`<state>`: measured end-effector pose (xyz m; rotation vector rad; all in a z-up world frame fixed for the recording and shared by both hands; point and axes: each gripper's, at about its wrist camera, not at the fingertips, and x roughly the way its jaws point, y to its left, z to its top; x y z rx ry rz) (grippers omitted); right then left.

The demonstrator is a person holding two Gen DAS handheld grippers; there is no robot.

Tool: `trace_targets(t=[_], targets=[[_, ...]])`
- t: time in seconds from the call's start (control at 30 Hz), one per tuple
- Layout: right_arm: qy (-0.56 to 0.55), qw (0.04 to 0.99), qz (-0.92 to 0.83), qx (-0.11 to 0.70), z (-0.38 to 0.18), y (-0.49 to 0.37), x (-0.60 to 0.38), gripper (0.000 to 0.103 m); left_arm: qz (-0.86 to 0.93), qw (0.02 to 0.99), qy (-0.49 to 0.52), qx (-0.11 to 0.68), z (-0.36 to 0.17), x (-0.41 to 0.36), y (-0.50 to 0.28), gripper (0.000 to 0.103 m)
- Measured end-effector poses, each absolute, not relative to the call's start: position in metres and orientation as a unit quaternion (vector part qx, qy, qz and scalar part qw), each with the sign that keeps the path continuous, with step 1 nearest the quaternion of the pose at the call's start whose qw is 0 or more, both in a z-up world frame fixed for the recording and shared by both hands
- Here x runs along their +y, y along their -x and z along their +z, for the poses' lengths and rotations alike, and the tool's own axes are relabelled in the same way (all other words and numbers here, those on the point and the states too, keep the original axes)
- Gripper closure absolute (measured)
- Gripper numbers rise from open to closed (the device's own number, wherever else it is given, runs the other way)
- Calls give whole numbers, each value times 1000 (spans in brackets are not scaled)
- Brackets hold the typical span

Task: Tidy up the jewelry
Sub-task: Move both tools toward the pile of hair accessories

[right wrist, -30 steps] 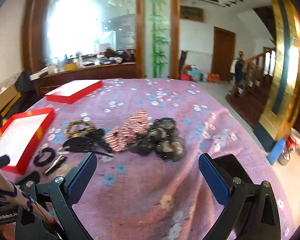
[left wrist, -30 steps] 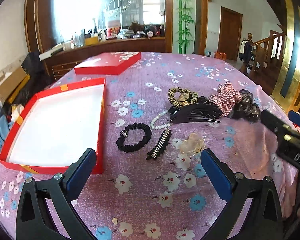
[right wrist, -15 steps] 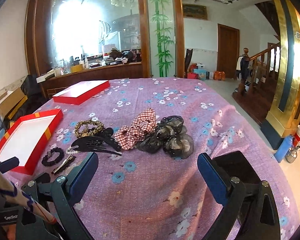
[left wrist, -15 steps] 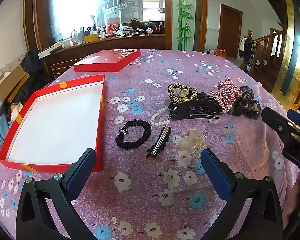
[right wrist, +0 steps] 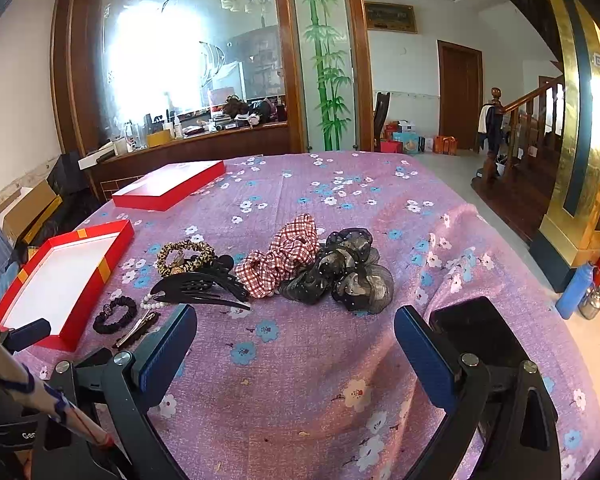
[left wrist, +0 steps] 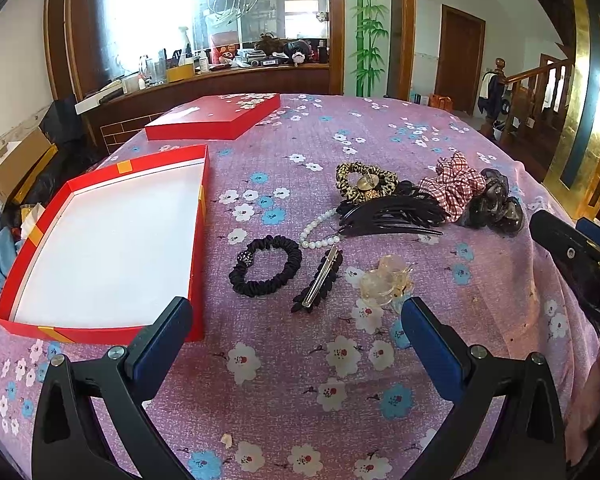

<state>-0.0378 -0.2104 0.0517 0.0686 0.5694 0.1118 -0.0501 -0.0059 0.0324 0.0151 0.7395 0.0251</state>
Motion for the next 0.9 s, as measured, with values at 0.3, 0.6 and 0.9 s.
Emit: trace_targets(t=[0.3,0.6,0.9], targets=[[-52,952,79,292,51,36,-213,3,13,932,-7,363,31,-6,49,0],[-90,945,110,295,50,36,-218,2,12,931,-6,364,31,-5,49,0],[-159,930,140,299,46,35,-228,2,15,931,-4,364,31,-4,50,0]])
